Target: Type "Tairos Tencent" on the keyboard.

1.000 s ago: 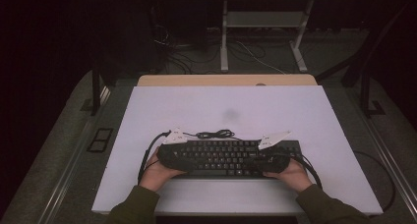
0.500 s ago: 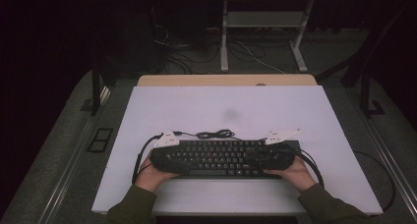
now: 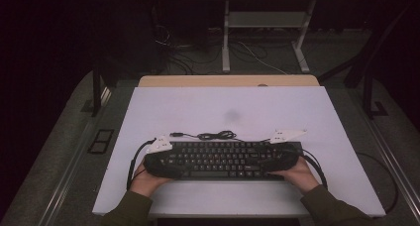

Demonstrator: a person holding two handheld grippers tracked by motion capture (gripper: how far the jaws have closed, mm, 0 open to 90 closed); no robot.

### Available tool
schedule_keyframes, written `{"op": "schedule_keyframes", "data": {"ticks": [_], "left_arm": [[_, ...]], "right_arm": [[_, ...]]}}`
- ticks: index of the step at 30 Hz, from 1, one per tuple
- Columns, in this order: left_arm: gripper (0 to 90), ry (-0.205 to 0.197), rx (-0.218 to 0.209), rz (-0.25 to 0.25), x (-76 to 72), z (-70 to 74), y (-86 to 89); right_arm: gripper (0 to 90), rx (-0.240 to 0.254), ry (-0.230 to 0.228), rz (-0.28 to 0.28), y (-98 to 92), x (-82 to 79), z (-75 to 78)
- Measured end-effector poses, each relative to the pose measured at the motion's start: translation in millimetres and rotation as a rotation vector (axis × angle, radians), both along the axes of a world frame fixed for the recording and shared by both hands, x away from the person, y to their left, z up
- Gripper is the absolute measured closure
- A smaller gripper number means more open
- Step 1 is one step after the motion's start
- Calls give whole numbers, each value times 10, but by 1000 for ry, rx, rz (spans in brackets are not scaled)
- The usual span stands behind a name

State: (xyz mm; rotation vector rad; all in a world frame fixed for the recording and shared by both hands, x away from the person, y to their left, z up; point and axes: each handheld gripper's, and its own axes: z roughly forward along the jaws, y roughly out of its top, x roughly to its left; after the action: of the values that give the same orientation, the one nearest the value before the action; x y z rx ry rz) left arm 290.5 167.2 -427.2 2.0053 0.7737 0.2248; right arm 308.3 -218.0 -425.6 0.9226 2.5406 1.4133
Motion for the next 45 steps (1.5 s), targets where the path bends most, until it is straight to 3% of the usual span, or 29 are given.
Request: {"op": "schedule_keyframes", "data": {"ticks": [7,14,20,37,45], "left_arm": [[238,-2,-7,38,-28,-20,113],[312,-5,7,29,-15,-47,128],[451,-14,11,28,-12,-42,144],[872,25,76,34,30,-64,134],[888,32,94,36,43,-73,123]], "right_arm": [[370,-1,-3,-7,-5,-4,-2],[370,-2,3,-1,4,-9,-9],[370,-3,3,-6,2,-7,-14],[373,-4,1,-14,-12,-10,-36],[373,-4,0,-14,-11,-12,-36]]}}
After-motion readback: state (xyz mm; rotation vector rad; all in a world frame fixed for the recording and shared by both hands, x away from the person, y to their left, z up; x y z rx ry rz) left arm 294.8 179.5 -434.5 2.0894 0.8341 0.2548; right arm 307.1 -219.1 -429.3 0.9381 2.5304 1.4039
